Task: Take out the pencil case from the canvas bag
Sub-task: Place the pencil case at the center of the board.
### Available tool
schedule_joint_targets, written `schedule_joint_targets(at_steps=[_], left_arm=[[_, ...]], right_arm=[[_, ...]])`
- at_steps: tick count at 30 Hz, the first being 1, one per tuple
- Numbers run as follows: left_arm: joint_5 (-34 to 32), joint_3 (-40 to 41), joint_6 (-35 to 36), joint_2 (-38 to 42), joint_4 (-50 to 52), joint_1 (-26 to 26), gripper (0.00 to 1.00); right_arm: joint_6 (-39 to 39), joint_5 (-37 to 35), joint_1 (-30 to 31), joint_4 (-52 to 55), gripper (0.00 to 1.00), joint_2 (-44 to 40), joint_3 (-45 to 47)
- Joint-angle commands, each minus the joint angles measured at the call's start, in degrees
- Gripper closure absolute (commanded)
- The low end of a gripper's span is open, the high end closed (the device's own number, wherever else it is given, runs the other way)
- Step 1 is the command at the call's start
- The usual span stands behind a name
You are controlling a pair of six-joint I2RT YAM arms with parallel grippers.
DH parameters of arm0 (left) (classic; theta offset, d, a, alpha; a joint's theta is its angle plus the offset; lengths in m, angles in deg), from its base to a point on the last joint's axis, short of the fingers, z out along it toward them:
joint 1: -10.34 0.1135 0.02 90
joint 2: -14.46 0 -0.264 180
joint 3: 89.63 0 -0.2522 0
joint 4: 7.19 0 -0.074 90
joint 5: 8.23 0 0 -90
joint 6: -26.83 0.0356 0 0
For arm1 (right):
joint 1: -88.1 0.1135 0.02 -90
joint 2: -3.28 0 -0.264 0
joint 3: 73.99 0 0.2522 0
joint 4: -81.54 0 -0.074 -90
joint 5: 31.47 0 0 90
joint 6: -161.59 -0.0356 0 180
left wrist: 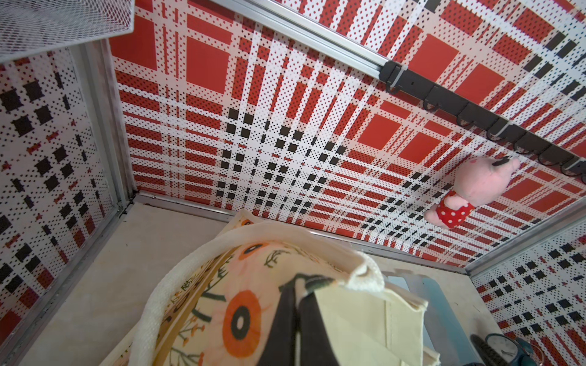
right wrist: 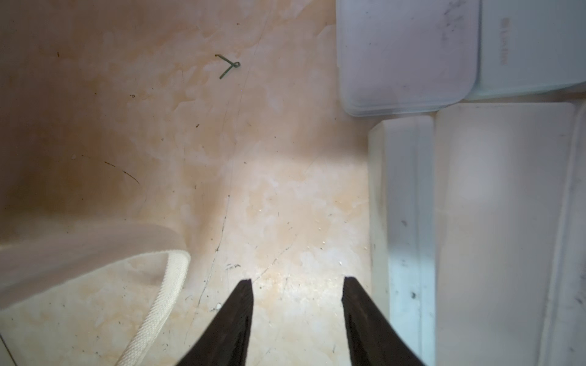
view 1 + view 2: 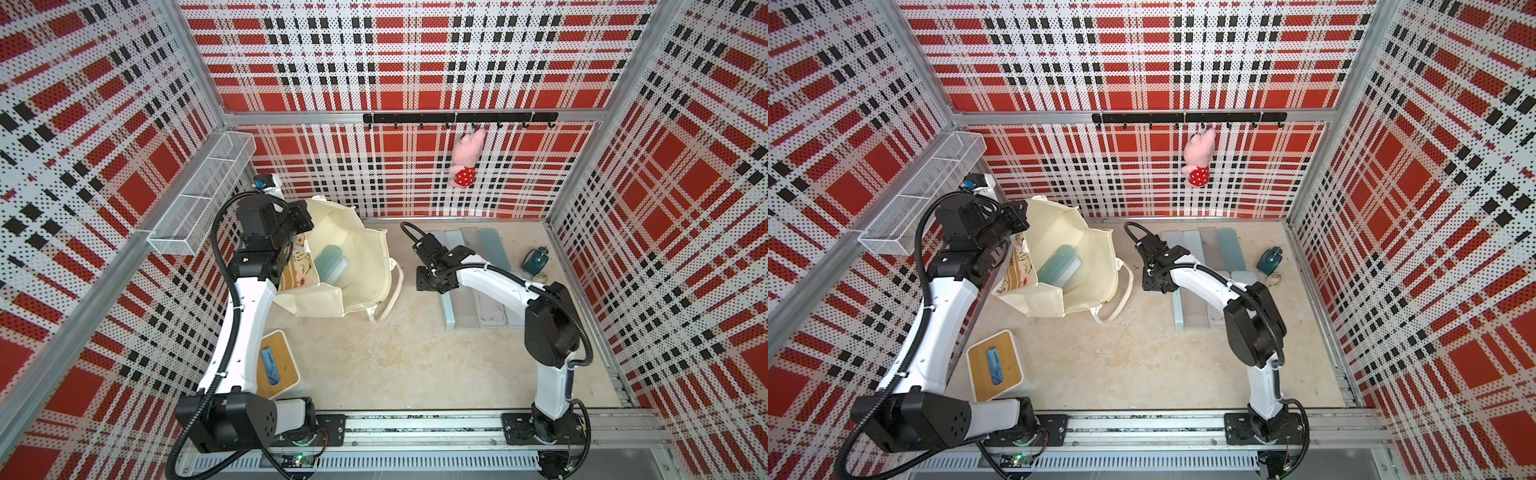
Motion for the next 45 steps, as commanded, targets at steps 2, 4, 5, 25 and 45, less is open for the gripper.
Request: schedule_joint_targets(at_steps=[2, 4, 5, 25, 45], left_arm=[[1.22, 0.37, 1.33, 3.05, -8.44, -4.91, 1.00], [-0.24, 0.46, 1.78, 2.87, -8.44, -6.72, 1.00], [-0.74, 0.46, 1.82, 2.70, -8.44, -7.13, 1.00], [-1.54, 0.20, 1.58, 2.88, -7.92, -5.27, 1.00], [0.13, 0.58, -1.27, 4.20, -7.67, 4.83, 1.00]], right_arm=[[0.14, -7.23, -2.03, -0.66, 0.58, -4.76, 3.82], [0.03, -9.12, -2.57, 0.97, 0.61, -4.98, 5.28], [-0.09, -9.99, -2.72, 1.85, 0.63, -4.91, 5.92], [3.85, -0.11, -3.41, -4.61, 0.42, -3.70, 12.98], [5.81, -9.03, 6.05, 1.64, 0.33, 5.03, 1.38]])
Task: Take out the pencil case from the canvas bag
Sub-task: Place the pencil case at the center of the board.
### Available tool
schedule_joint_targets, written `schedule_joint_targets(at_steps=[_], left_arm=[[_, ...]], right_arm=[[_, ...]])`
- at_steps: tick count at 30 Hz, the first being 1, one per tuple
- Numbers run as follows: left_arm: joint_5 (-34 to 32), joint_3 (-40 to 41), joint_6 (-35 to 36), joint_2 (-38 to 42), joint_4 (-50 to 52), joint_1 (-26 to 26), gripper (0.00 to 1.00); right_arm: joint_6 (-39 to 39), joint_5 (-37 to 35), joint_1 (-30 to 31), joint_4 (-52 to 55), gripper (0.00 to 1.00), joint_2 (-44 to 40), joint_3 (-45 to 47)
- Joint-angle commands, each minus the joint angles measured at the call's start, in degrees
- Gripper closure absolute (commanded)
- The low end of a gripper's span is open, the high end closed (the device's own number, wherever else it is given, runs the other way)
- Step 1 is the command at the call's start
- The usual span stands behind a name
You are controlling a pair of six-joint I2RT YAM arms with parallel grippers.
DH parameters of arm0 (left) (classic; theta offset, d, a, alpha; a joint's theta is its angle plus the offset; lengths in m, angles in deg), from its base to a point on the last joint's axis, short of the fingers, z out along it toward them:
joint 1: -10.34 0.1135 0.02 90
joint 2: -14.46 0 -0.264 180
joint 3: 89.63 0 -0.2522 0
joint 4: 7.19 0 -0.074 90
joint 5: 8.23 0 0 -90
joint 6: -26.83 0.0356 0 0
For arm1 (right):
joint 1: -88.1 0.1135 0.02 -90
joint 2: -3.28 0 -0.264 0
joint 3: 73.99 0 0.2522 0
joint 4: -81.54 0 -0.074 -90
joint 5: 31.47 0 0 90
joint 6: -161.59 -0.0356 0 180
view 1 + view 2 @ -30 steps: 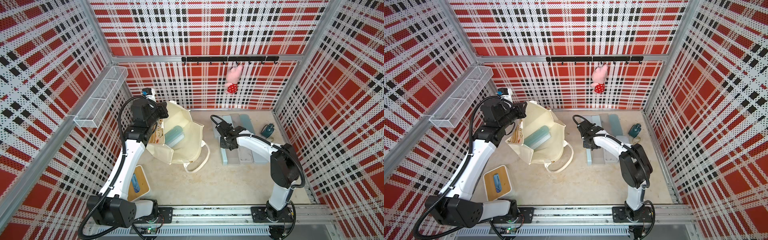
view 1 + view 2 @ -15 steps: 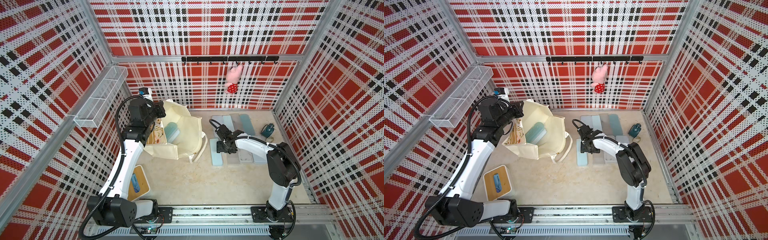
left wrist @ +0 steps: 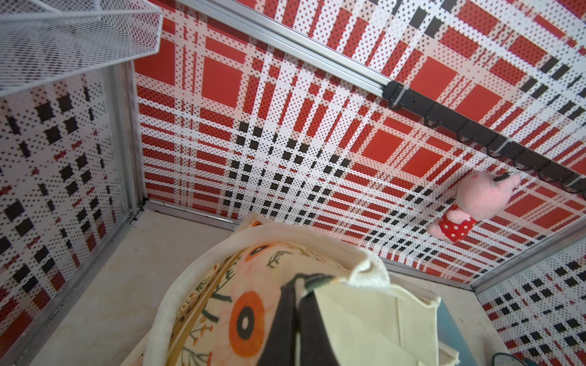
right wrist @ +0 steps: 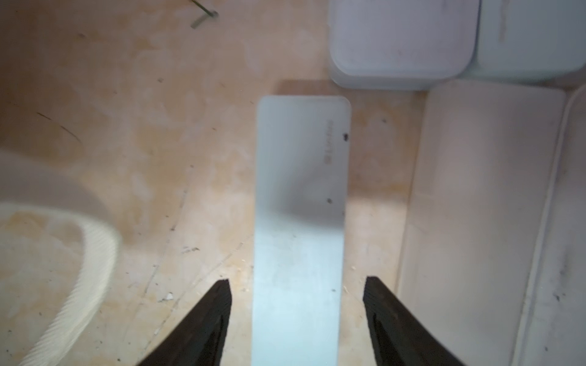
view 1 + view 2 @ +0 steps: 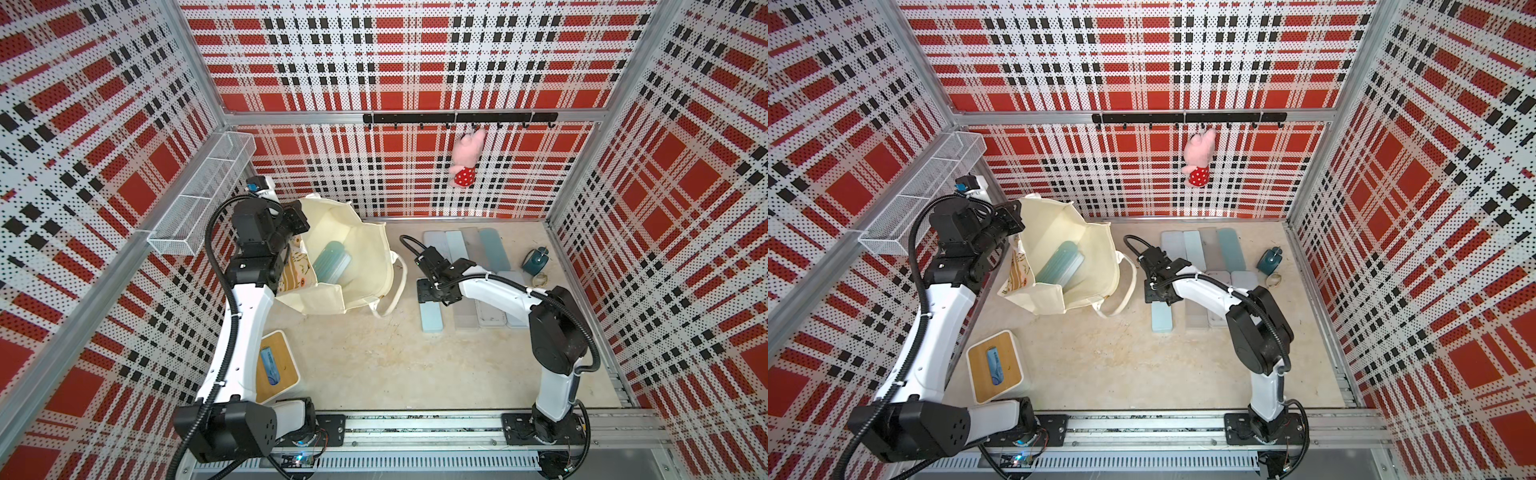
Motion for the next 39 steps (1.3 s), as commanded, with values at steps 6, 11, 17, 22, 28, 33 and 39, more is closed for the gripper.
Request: schedule_joint_targets(at_steps=[6, 11, 17, 22, 28, 33, 39], left_arm=[[1.84, -1.62, -0.82, 2.24, -5.46, 2.22, 1.00], [1.85, -1.30, -1.06, 2.33, -5.65, 2.62, 1.00], [2.25, -1.26, -1.39, 2.20, -5.97, 2.83, 1.00], [2.31, -1.41, -1.44, 2.24, -6.02, 3.00, 1.00], [2.39, -1.35, -1.40, 2.52, -5.93, 2.88, 1.00], [2.61, -1.46, -1.40, 2.43, -5.83, 2.88, 1.00], [3.09, -1.61, -1.41, 2.15, -6.00, 2.90, 1.00]], right_arm=[[-0.94, -9.80, 4.12, 9.27, 0.38, 8.89, -8.87], [-2.11, -11.09, 4.41, 10.33, 0.40, 10.79, -9.68], [-2.57, -11.39, 4.41, 11.34, 0.43, 13.14, -9.84], [-3.09, -11.29, 4.41, 11.44, 0.45, 14.56, -10.12], [-5.49, -13.16, 4.15, 13.77, 0.48, 15.81, -10.56], [-7.62, -14.08, 3.20, 14.59, 0.48, 15.06, -9.04], [-8.89, -14.41, 1.82, 14.09, 0.49, 13.12, -6.27]])
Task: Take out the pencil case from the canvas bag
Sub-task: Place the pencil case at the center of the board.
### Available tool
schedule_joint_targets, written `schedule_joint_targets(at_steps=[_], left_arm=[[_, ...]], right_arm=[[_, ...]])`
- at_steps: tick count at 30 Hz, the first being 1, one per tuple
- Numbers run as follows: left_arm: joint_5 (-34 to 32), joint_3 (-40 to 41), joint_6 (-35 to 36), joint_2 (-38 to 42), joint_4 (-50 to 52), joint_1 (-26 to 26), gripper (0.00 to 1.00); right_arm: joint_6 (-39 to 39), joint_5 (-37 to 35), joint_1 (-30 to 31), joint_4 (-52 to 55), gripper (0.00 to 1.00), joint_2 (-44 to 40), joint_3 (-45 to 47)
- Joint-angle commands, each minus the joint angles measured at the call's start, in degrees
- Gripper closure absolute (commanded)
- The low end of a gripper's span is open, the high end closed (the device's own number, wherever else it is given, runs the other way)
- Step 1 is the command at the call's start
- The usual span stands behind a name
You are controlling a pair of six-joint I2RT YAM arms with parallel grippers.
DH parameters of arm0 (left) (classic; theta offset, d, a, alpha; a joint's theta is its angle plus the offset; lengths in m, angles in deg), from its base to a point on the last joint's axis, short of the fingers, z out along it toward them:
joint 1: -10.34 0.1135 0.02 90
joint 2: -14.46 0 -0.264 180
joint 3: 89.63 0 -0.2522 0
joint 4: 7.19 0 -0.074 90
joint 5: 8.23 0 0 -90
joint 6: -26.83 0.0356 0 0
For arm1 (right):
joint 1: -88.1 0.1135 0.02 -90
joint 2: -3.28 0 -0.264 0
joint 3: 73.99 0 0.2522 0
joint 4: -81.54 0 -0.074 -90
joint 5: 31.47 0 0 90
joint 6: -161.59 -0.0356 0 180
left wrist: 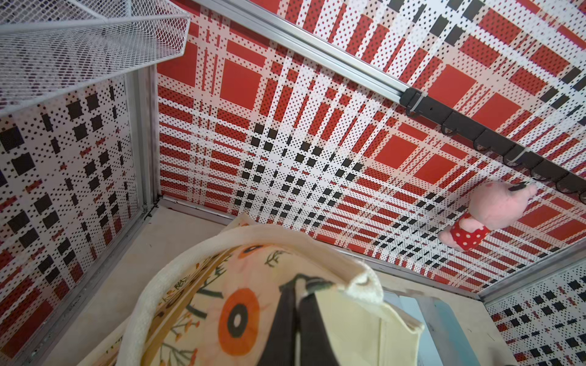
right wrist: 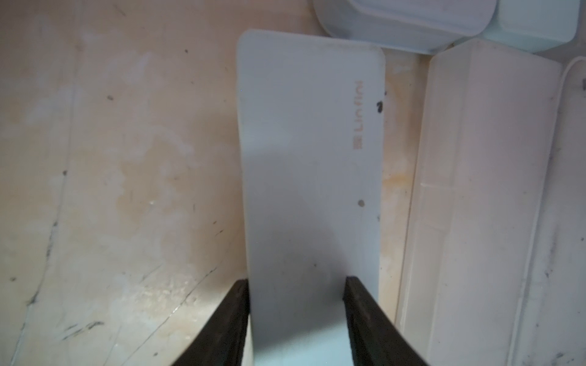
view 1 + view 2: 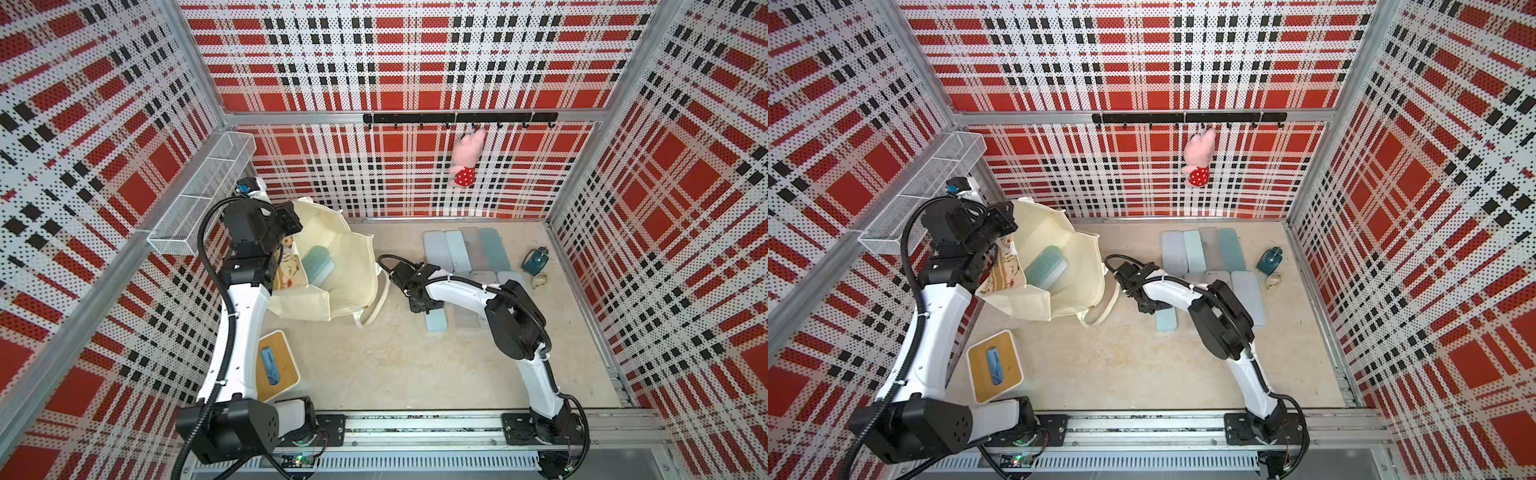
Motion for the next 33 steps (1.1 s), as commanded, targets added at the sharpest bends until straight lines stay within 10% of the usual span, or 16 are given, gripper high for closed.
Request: schedule_joint_targets(at_steps=[1, 33], left_arm=[[1.73, -1.61, -0.34, 2.15, -6.60, 0.54, 1.00], [5.51, -2.91, -1.71, 0.94, -6.75, -0.57, 1.00]], right_arm=[[-2.39, -1.44, -1.39, 2.51, 0.49, -0.59, 2.43], [-2.74, -1.55, -3.99, -2.03, 0.45, -8.73, 5.24]])
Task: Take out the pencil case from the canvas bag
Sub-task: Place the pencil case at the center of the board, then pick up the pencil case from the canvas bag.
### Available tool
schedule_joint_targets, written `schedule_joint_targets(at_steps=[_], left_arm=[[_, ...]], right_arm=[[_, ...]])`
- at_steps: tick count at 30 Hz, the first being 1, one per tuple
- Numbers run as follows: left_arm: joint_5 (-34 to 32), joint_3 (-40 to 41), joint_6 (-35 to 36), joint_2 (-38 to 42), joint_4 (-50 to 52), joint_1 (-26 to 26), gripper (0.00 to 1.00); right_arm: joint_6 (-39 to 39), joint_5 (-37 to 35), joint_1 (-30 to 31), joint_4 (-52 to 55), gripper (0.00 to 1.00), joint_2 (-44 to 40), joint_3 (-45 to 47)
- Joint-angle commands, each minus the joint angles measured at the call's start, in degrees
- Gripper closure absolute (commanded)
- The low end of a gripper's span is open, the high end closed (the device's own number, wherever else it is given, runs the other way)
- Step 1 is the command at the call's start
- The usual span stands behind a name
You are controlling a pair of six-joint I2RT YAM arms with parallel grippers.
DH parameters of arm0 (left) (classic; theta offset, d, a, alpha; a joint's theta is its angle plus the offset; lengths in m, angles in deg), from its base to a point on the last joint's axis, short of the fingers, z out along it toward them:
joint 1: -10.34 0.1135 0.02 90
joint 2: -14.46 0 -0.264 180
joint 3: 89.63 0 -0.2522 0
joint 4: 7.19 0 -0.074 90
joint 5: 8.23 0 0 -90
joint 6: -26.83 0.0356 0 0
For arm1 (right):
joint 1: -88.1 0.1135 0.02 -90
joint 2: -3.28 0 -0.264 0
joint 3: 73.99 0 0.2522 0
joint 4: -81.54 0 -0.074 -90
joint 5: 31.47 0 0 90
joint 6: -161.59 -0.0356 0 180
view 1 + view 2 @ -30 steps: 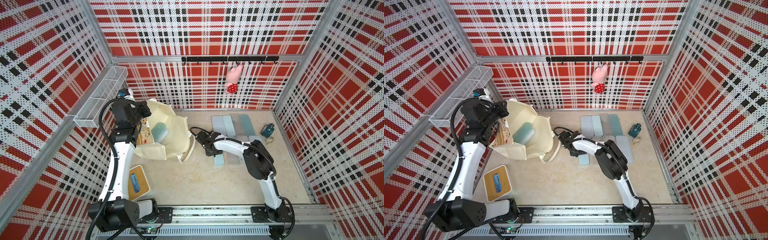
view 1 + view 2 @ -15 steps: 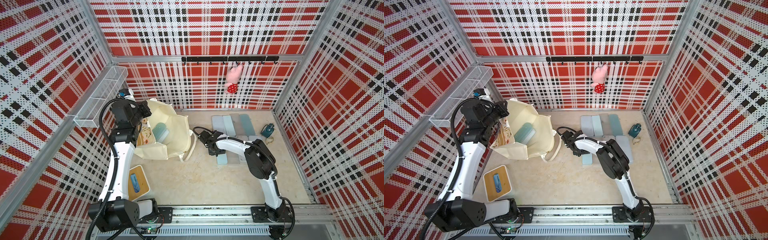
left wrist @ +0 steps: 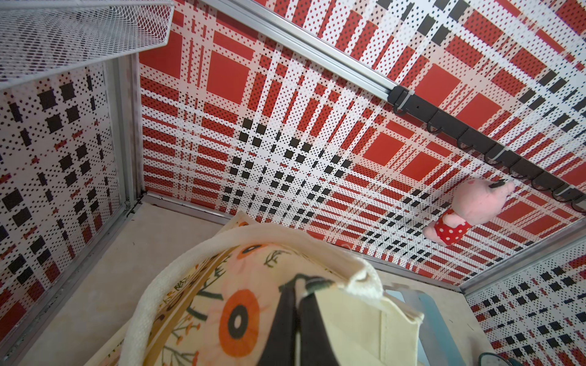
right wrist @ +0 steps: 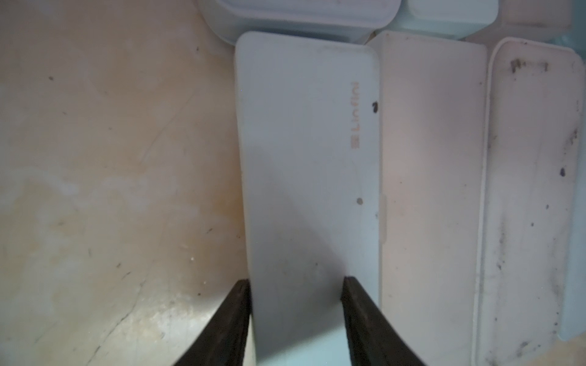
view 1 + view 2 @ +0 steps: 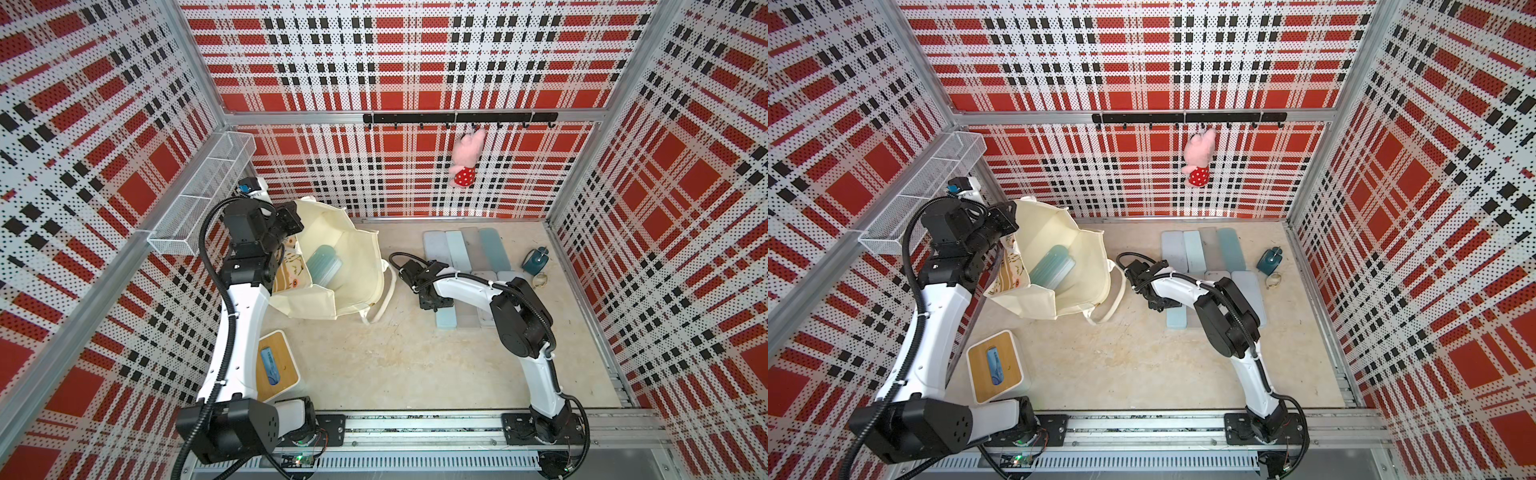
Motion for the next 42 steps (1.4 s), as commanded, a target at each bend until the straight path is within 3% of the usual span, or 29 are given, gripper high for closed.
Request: schedule_joint_targets(at_steps=[1, 7, 15, 23, 31, 42], left_arm=[[3.15, -3.21, 0.12, 0.77, -6.63, -1.02, 1.00], [5.64, -4.65, 3.78, -0.89, -6.67, -5.78, 1.00], [9.48, -4.95, 7.01, -2.50, -8.11, -11.28, 1.00], [11.88, -3.81, 8.74, -2.86, -8.61, -13.30, 1.00], [12.48, -3.02, 9.52, -2.65, -8.43, -14.16, 1.00], [14.60, -1.93, 8.32, -1.89, -9.47, -14.32, 1.00]], right_arm=[[-0.25, 0.81, -0.82, -3.80, 0.42, -8.98, 2.73], [4.09, 3.30, -0.82, -22.82, 0.35, -26.79, 14.91], [11.20, 11.79, -0.15, -41.18, 0.45, -42.48, 26.51], [20.29, 17.53, 6.16, -58.25, 0.54, -53.04, 34.02], [26.12, 20.73, 13.11, -58.10, 0.58, -50.37, 30.29], [22.82, 20.95, 16.75, -50.53, 0.60, -30.56, 20.75]])
